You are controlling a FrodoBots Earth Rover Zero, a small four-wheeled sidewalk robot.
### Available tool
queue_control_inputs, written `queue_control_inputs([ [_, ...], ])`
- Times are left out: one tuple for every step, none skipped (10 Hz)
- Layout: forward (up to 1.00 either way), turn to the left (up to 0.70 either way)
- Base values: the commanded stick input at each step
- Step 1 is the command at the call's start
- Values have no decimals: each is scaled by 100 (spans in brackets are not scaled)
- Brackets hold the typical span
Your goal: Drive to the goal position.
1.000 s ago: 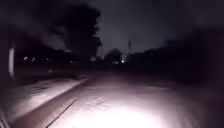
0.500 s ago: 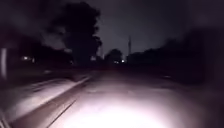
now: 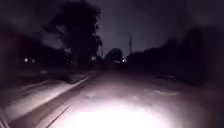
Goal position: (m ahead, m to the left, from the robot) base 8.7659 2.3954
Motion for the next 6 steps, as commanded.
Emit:
queue_control_inputs([
  [70,0],
  [70,0],
  [70,0],
  [70,0],
  [70,0],
  [70,0],
])
